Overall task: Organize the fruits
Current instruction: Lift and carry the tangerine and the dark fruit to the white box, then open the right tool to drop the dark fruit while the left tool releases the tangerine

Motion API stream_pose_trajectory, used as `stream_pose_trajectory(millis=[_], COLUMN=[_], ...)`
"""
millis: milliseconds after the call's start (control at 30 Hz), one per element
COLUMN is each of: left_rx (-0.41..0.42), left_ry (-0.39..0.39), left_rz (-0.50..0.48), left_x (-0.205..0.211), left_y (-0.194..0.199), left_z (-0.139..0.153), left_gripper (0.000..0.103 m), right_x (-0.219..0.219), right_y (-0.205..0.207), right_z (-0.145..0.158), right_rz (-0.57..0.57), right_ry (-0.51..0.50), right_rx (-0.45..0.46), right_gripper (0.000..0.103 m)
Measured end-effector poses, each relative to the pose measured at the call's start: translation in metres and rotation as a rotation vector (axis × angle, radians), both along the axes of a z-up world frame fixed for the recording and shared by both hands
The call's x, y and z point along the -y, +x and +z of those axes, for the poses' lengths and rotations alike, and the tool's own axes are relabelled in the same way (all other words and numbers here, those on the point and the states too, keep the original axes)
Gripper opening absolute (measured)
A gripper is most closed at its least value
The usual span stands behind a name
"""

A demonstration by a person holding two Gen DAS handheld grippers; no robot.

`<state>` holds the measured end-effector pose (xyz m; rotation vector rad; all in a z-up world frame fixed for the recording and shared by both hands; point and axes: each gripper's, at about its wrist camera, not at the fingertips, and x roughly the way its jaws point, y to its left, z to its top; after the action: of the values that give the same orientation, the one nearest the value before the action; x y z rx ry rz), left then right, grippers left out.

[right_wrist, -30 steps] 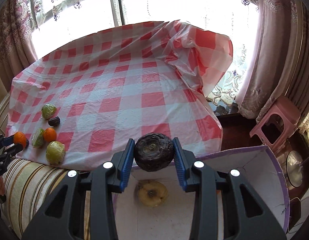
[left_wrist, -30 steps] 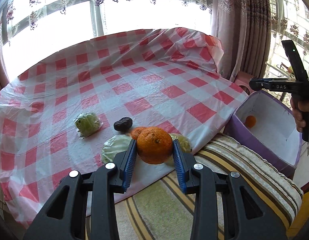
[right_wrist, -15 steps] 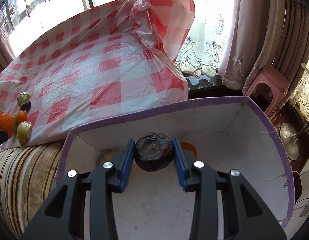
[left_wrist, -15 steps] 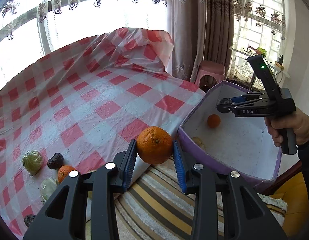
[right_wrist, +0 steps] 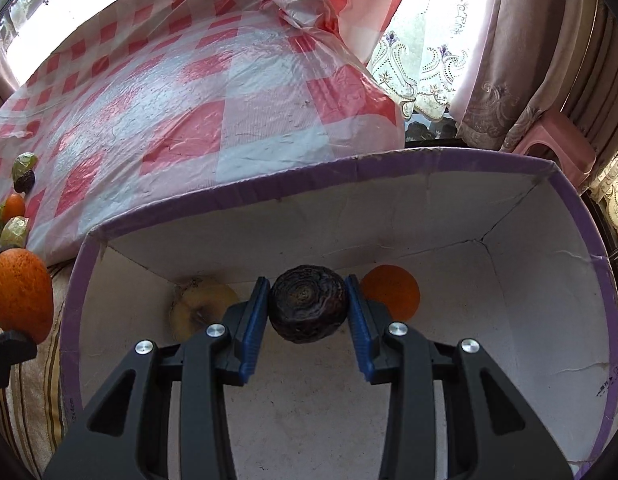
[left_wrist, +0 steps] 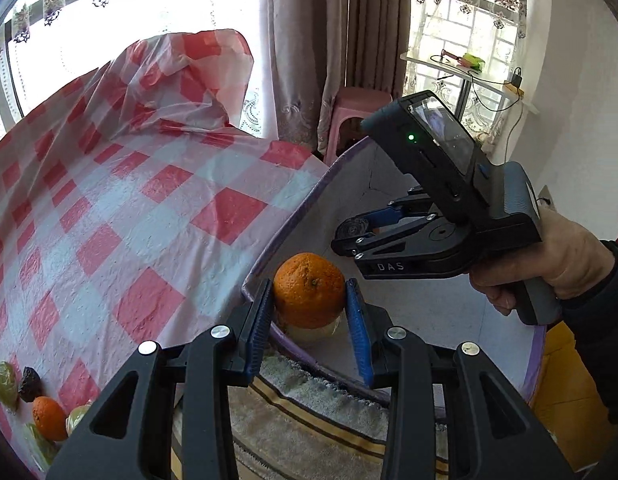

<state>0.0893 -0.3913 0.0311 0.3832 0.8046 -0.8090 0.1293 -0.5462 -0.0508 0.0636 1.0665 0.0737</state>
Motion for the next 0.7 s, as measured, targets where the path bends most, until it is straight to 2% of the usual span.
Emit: stream_pose_trajectory(millis=[167, 333, 700], left_rx=[-0.016, -0.001, 0.065], left_ry=[0.075, 0.159, 0.239], left_rz=[-0.045, -0.075, -0.118], left_x=[0.026, 0.046, 0.075], left_y=[0.009, 0.014, 0.029], left_z=[-0.016, -0.033, -0.050], left_gripper=[0.035, 0.035, 0.035], right_x=[-0.002, 0.000, 0.011], right_y=[0.012, 0.014, 0.015], right_z=[-0.018, -0.026, -0.030], right_rz=[0.014, -0.006, -0.039], right_ry=[-0.018, -0.046, -0.054], right_rx=[-0.052, -0.066, -0.073], right_gripper=[0.039, 0.039, 0.040])
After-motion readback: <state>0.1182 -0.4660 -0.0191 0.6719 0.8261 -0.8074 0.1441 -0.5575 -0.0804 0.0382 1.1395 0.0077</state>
